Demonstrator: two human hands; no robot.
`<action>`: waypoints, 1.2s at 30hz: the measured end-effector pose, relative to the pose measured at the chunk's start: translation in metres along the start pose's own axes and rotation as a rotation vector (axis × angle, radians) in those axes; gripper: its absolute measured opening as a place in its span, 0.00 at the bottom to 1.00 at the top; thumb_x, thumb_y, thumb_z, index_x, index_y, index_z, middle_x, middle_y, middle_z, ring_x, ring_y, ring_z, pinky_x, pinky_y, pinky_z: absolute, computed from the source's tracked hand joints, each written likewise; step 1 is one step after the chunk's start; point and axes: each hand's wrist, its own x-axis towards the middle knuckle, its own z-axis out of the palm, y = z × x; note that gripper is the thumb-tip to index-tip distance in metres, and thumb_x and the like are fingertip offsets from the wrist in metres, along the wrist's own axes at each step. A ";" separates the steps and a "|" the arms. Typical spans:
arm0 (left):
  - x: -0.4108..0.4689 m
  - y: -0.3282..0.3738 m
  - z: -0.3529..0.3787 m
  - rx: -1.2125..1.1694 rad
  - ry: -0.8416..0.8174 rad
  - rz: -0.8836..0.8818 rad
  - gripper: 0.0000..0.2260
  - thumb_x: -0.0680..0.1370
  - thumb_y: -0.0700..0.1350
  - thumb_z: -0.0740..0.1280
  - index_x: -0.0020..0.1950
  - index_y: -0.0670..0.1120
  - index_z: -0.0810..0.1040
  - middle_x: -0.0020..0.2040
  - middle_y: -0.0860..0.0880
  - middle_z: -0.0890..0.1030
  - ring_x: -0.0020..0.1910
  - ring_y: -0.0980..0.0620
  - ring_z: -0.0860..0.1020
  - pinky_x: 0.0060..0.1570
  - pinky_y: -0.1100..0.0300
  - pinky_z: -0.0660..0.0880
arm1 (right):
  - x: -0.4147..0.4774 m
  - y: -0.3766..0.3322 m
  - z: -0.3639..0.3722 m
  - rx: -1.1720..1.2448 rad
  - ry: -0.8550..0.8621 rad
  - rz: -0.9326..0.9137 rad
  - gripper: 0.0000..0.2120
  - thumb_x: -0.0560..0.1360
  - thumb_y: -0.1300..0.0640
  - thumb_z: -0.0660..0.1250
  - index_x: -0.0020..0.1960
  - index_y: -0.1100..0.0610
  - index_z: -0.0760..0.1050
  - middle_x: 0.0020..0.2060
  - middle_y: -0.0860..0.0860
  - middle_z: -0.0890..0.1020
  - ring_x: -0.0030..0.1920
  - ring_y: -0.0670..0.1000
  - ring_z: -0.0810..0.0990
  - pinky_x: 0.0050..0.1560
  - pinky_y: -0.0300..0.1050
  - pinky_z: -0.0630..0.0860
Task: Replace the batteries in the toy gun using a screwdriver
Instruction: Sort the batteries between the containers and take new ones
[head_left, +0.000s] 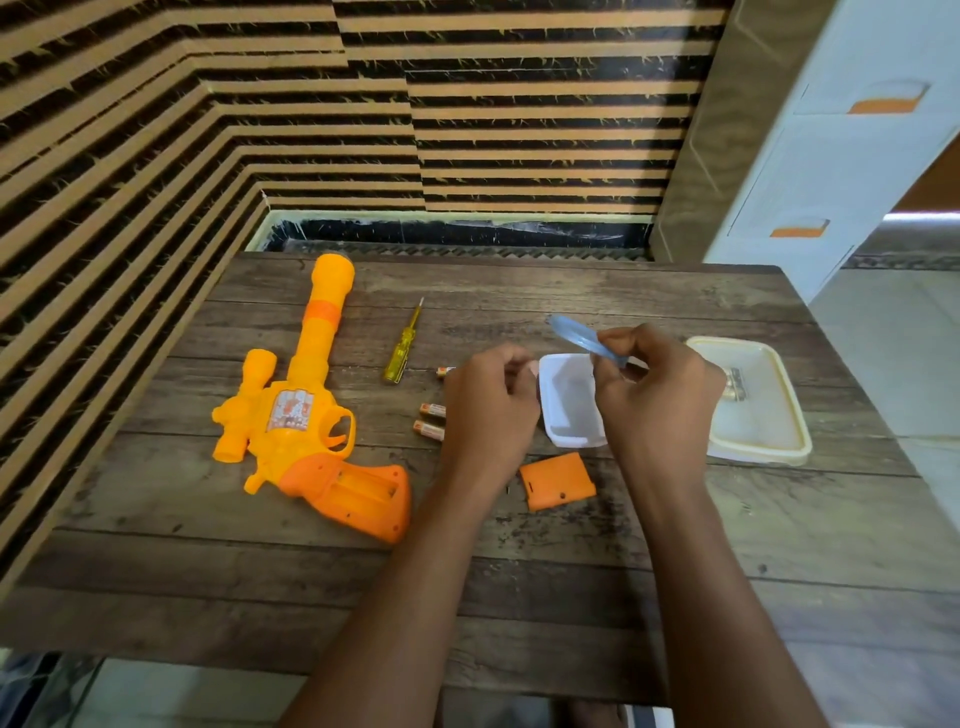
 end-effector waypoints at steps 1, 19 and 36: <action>0.000 -0.001 -0.003 0.036 0.019 0.027 0.08 0.82 0.41 0.68 0.57 0.45 0.86 0.49 0.50 0.86 0.45 0.58 0.81 0.41 0.71 0.74 | 0.001 -0.001 0.001 0.009 -0.018 -0.012 0.09 0.70 0.68 0.71 0.48 0.60 0.85 0.45 0.51 0.88 0.45 0.55 0.87 0.53 0.48 0.82; -0.001 -0.023 -0.077 0.599 -0.506 0.050 0.36 0.77 0.39 0.64 0.83 0.55 0.57 0.84 0.56 0.56 0.82 0.49 0.55 0.78 0.43 0.56 | 0.061 -0.042 0.070 -0.472 -0.726 -0.252 0.09 0.71 0.64 0.76 0.47 0.57 0.78 0.58 0.59 0.81 0.60 0.61 0.80 0.47 0.41 0.70; -0.004 -0.029 -0.050 0.640 -0.323 0.209 0.22 0.82 0.47 0.67 0.76 0.56 0.70 0.67 0.51 0.70 0.66 0.45 0.67 0.63 0.46 0.71 | -0.004 -0.013 -0.013 -0.244 -0.377 0.026 0.08 0.73 0.62 0.77 0.51 0.56 0.83 0.59 0.55 0.83 0.59 0.57 0.81 0.51 0.38 0.66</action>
